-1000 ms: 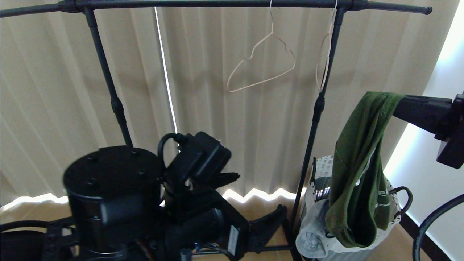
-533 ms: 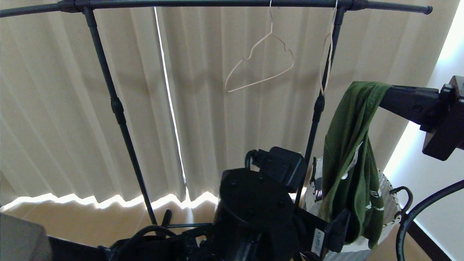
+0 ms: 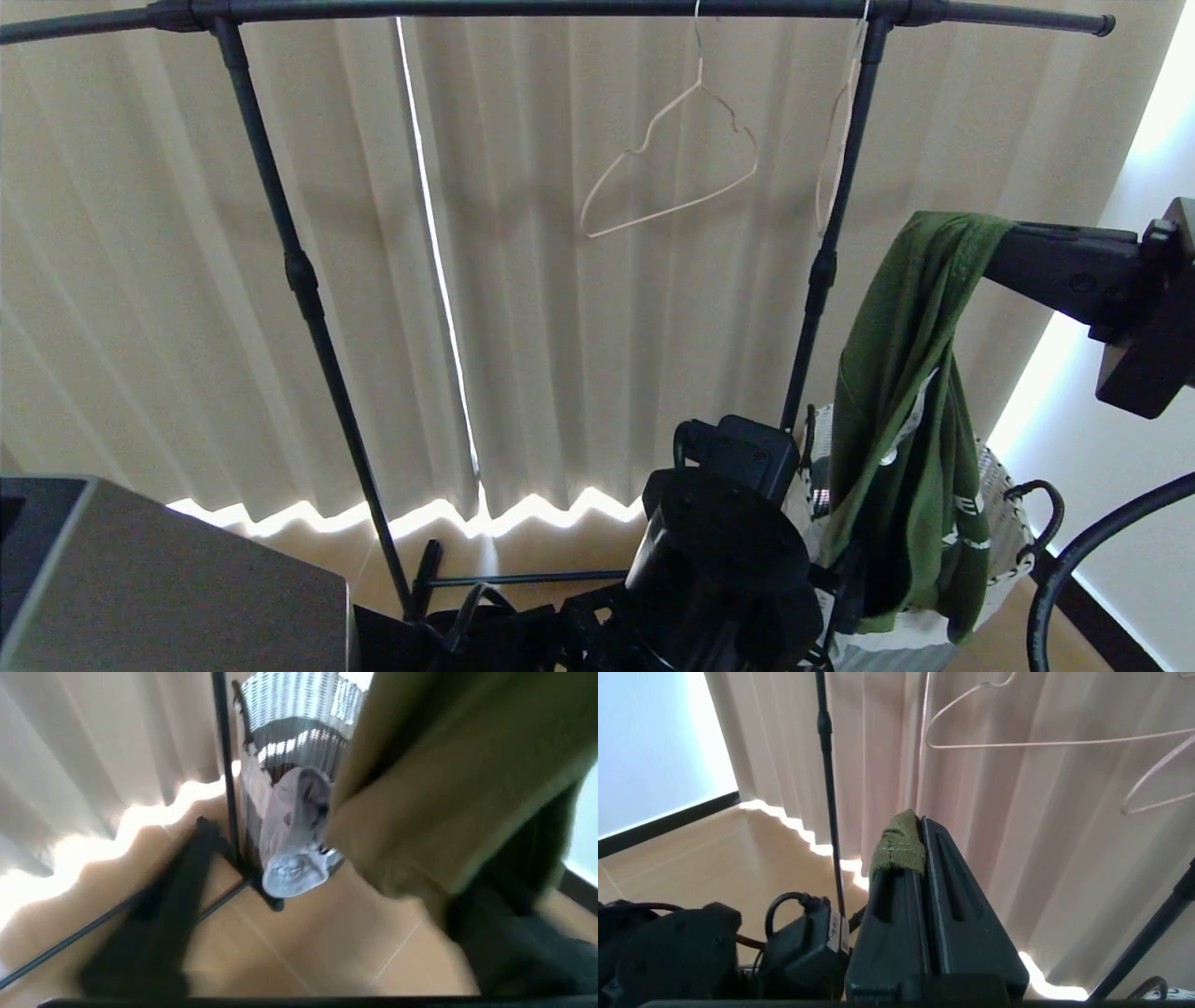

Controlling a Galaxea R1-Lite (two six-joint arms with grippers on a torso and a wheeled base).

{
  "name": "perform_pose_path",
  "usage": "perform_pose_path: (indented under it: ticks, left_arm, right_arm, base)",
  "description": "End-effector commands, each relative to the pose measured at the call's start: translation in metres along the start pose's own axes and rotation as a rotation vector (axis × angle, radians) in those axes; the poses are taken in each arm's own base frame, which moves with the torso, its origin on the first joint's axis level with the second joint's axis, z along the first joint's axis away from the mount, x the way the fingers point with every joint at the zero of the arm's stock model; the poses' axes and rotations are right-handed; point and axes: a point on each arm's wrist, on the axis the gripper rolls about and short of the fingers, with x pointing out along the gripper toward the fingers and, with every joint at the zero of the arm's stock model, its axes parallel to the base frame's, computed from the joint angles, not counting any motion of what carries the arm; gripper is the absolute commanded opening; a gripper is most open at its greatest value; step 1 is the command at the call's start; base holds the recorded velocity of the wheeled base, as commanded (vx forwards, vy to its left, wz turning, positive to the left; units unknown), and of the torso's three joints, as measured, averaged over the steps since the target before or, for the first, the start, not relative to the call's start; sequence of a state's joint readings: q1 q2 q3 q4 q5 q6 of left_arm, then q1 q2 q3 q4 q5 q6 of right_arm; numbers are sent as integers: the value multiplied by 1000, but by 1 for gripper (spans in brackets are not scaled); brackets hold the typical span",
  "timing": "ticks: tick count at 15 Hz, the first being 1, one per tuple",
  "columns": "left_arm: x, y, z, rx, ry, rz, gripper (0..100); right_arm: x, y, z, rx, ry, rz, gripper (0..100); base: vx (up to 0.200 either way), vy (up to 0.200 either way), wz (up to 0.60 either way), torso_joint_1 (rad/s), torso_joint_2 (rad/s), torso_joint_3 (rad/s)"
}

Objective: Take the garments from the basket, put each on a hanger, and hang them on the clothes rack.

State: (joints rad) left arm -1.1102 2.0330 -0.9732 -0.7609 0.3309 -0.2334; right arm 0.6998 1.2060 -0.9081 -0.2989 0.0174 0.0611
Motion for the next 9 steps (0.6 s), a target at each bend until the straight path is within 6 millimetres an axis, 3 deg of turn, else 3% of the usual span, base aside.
perform_pose_path:
  ticks: [1,3,5,9]
  left_arm:
    - [-1,1,-1,4,6,3,0]
    - [-4,3,-4,19,11,7,0]
    - [-24,11,0,42,-8,20,0]
    - [-88,39,29,133,-146,35,0]
  right_arm:
    - [-3,0,1,-1,-7,0,0]
    - [-5,-1,1,-1,-8,-5,0]
    - [-5,-1,0,-1,-4,-10,0]
    - [-4,-7,-2,-5,9,-41,0]
  base:
    - [0,0,0,0,0,0]
    - [0,0,0,0,0,0]
    - [0,0,0,0,0,0]
    - [0,0,0,0,0,0]
